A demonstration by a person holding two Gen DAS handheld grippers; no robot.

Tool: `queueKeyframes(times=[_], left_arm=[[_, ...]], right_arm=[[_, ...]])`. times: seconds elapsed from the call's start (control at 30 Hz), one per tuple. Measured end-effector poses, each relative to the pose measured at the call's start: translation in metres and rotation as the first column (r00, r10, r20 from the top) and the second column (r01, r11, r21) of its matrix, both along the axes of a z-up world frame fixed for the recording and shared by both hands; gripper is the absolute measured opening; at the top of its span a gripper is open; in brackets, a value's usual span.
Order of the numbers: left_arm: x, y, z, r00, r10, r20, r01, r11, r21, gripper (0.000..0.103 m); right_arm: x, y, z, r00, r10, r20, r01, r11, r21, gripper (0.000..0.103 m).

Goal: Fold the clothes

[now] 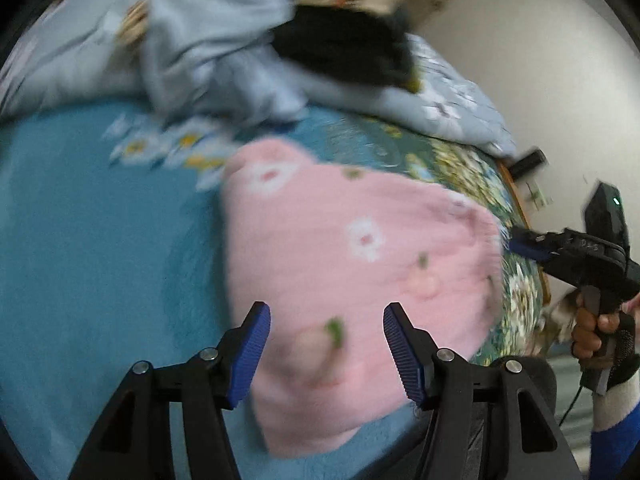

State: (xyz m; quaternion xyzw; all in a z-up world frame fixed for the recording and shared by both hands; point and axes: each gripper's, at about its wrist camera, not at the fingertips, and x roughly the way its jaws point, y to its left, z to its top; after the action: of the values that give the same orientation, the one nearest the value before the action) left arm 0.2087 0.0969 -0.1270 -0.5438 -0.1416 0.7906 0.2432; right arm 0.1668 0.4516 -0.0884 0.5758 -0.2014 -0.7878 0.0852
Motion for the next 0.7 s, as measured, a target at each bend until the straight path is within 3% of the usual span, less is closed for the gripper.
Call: queueKeyframes(times=[0.07,0.17,0.3,0.43,0.53,0.63,0.7], left_arm=[[-0.002,0.016,0.003,0.998,-0.053,-0.021,0.053,0.998,-0.015,0.063],[-0.003,0.032,-0.002,0.996,-0.084,-0.018,0.083,0.996,-0.016,0.063],[-0.004,0.034,-0.021,0.998,-0.062,0.024,0.063,0.998,-0.022,0.063],[-0.008,0.034,-0.036,0.997,-0.059,0.054,0.061,0.997,-0.040,0.063],[-0.008,0.029,-0.027,0.997,-0.061,0.050,0.062,0.998,-0.012,0.063],[-0.009,0.012,-0.015,0.999,-0.034,0.025,0.033,0.999,0.035,0.063],[-0.014,0.000,-0.018,0.999,0.000,0.033,-0.001,0.999,0.038,0.064]], right_arm=[[0.008,-0.019,-0.011,0.997,0.072,0.038,-0.071,0.997,-0.039,0.033],[0.011,-0.037,-0.026,0.986,0.151,0.065,-0.152,0.988,0.010,0.033],[0.003,-0.015,-0.048,0.992,0.043,0.119,-0.041,0.999,-0.019,0.033],[-0.001,-0.008,-0.069,0.986,0.003,0.168,0.003,0.999,-0.040,0.033],[-0.002,-0.011,-0.075,0.982,0.019,0.186,-0.014,0.999,-0.029,0.033],[0.004,-0.004,-0.059,0.991,0.026,0.134,-0.019,0.998,-0.054,0.033],[0.009,0.006,-0.049,0.995,0.024,0.092,-0.019,0.998,-0.060,0.047]])
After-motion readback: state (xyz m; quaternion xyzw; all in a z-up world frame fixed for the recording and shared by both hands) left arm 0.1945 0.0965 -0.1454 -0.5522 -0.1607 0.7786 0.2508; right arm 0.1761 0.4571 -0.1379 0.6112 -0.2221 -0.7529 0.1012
